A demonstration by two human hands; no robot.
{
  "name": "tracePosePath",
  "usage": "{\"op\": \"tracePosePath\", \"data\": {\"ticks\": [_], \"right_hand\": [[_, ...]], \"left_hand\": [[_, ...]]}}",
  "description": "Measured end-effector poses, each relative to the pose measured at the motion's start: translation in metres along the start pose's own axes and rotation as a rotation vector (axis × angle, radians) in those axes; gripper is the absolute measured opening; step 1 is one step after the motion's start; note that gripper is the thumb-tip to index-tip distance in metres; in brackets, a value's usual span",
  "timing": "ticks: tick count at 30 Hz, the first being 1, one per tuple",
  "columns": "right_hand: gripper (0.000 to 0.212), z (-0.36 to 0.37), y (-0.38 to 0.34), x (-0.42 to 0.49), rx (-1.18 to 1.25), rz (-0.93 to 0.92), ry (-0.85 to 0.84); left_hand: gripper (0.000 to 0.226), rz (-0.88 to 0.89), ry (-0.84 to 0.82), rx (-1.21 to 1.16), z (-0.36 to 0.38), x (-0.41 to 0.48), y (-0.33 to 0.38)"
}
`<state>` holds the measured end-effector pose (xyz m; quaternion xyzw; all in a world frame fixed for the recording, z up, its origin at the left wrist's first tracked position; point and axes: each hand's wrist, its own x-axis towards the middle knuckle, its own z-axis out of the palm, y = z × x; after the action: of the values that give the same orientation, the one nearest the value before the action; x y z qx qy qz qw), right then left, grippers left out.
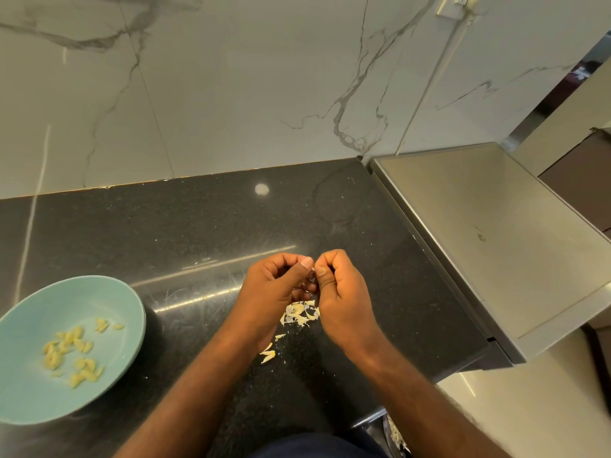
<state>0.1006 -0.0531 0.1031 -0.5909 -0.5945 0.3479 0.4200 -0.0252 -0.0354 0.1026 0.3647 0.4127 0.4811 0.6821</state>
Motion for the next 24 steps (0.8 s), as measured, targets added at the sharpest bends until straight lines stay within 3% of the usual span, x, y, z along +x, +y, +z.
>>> {"op": "tracePosePath", "data": {"ticks": [7,12,16,24], "right_hand": [[0.014,-0.005,0.002,0.004,0.022,0.07,0.1],[0.009,-0.01,0.005,0.004,0.11,0.111,0.153],[0.027,-0.01,0.009,0.004,0.139,0.155,0.118],[0.011,-0.013,0.005,0.001,0.151,0.153,-0.015]], "left_hand": [[0.012,-0.015,-0.018,0.061,0.002,-0.002,-0.005],[0.008,-0.029,0.077,0.021,0.0,0.001,-0.006],[0.011,-0.028,0.135,0.016,-0.002,0.003,-0.007],[0.01,-0.009,0.164,0.054,-0.004,0.004,-0.009]]}}
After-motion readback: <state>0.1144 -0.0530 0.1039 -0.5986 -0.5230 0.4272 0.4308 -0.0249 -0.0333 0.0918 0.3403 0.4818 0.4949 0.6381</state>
